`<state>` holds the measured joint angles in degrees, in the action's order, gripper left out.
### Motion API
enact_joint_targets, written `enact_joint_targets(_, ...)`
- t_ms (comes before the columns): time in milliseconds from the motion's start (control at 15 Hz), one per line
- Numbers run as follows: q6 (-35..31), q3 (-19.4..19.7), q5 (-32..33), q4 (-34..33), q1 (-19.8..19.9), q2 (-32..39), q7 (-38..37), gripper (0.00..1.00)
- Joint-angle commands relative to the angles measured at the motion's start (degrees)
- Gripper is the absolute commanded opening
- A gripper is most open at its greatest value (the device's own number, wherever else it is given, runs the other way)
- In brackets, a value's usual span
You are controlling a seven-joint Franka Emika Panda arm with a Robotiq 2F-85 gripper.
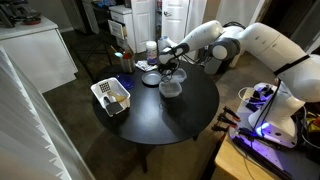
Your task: Stack the lunchboxes
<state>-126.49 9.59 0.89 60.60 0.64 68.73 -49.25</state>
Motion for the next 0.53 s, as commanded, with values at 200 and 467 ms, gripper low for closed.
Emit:
enact_joint_targets(200,-0.44,-1.06,-1.35,-4.2,0.87,3.99,1.94,0.6)
enact_joint_targets(467,-0.55,-1.28,-0.57,-3.77,1.18,3.55,1.51,0.34)
